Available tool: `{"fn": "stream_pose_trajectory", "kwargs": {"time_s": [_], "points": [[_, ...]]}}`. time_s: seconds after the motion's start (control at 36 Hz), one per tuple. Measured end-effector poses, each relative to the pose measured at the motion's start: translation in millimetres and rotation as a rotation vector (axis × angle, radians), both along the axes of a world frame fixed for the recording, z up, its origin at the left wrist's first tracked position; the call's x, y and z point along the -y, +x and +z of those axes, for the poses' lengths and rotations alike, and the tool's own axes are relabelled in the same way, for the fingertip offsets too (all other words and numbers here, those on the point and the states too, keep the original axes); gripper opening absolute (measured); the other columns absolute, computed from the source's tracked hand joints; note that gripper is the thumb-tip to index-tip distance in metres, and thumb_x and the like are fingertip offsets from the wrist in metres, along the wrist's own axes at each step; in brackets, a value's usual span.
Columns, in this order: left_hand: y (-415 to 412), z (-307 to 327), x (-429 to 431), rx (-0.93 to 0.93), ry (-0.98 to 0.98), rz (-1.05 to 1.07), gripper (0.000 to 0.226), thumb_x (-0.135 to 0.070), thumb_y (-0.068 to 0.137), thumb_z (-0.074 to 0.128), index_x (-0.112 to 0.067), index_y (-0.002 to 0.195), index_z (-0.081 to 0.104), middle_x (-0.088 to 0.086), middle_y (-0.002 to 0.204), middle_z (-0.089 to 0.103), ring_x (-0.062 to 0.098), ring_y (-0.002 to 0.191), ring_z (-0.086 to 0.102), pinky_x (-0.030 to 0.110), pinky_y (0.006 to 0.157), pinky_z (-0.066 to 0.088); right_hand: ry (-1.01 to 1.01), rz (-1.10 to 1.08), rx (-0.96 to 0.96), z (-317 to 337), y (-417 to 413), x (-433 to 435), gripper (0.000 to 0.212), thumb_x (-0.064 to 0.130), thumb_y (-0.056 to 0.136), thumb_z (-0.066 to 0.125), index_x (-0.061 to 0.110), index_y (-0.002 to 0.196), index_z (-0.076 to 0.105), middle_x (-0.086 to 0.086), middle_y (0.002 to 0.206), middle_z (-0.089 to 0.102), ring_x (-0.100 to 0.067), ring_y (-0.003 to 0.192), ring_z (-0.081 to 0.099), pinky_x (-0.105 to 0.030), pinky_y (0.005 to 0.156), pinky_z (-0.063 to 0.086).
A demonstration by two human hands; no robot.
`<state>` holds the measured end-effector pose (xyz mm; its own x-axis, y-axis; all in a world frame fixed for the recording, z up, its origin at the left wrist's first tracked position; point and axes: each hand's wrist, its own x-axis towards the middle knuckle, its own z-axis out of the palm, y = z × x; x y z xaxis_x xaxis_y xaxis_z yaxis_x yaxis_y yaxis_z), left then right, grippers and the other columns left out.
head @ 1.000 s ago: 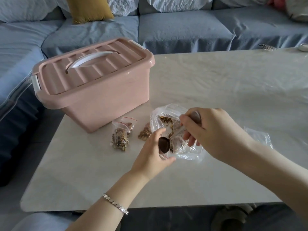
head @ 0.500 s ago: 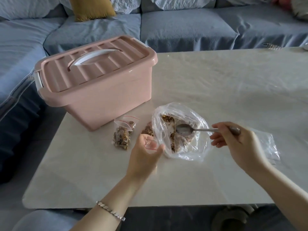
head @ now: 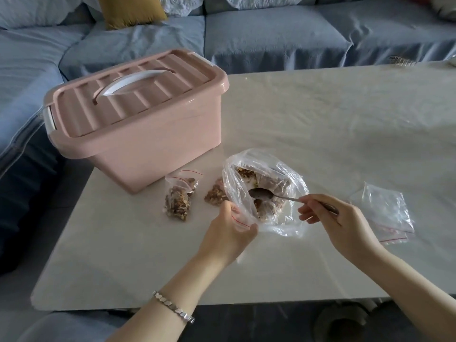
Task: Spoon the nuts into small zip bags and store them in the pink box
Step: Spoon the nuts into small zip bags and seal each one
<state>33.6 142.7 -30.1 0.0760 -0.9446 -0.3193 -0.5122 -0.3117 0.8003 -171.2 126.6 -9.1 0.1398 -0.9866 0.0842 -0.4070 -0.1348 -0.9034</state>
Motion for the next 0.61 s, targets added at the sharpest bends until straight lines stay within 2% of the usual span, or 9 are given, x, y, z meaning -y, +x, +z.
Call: {"fn": "stream_pose_trajectory", "kwargs": {"time_s": [0.08,0.14,0.22,0.36,0.42,0.5,0.61], "points": [[-3,-1,0,-0.013,-0.007,0.016,0.034,-0.035,0.080,0.064,-0.024,0.101,0.040,-0.011,0.093,0.054,0.019,0.076,0.060,0.038,0.072,0.054,-0.003,-0.029,0.036,-2,1,0,0.032,0.003,0.093,0.049,0.030,0.087,0.065,0.000,0.078,0.070,-0.005,0.069,0.066,-0.012,0.068,0.051],[-4,-2,-1,-0.003,-0.024,0.016,0.034,-0.036,0.081,0.065,-0.024,0.102,0.041,-0.011,0.094,0.054,0.018,0.080,0.060,0.036,0.073,0.053,-0.002,-0.036,0.032,-4,2,0,0.032,0.004,0.093,0.049,0.032,0.088,0.064,0.002,0.079,0.070,-0.004,0.071,0.066,-0.011,0.069,0.050],[-4,-3,-2,-0.019,-0.045,0.011,0.035,-0.036,0.081,0.065,-0.024,0.102,0.040,-0.012,0.093,0.054,0.014,0.075,0.060,0.032,0.072,0.052,0.005,-0.029,0.002,-6,3,0,0.034,0.004,0.093,0.049,0.035,0.089,0.063,0.003,0.080,0.070,-0.002,0.072,0.066,-0.010,0.069,0.050],[-4,-8,-2,-0.067,-0.065,0.034,0.033,-0.035,0.078,0.067,-0.030,0.096,0.039,-0.003,0.096,0.057,0.028,0.079,0.063,0.039,0.073,0.053,0.026,-0.021,-0.022,-4,-1,-4,0.032,0.004,0.093,0.050,0.033,0.089,0.063,0.004,0.077,0.070,-0.003,0.069,0.066,-0.009,0.068,0.049],[-4,-10,-2,-0.075,-0.077,0.040,0.033,-0.036,0.078,0.067,-0.035,0.091,0.037,-0.002,0.094,0.057,0.026,0.080,0.062,0.035,0.070,0.051,0.051,-0.029,-0.017,-4,-4,-6,0.030,0.006,0.093,0.050,0.032,0.088,0.064,0.003,0.072,0.070,-0.005,0.069,0.067,-0.014,0.069,0.052],[-5,-9,-2,-0.075,-0.103,0.038,0.034,-0.035,0.079,0.068,-0.034,0.089,0.036,-0.003,0.091,0.057,0.018,0.082,0.058,0.027,0.066,0.043,0.110,-0.029,0.018,-4,-8,-7,0.027,0.007,0.094,0.048,0.027,0.088,0.067,0.004,0.080,0.071,-0.012,0.069,0.068,-0.022,0.070,0.054],[-5,-4,1,-0.085,-0.128,0.081,0.031,-0.027,0.079,0.068,-0.030,0.087,0.038,-0.012,0.088,0.054,0.002,0.079,0.053,0.012,0.064,0.037,0.214,-0.060,0.153,-3,-7,-9,0.027,0.003,0.095,0.045,0.016,0.088,0.068,-0.007,0.076,0.070,-0.023,0.068,0.068,-0.027,0.067,0.056]]}}
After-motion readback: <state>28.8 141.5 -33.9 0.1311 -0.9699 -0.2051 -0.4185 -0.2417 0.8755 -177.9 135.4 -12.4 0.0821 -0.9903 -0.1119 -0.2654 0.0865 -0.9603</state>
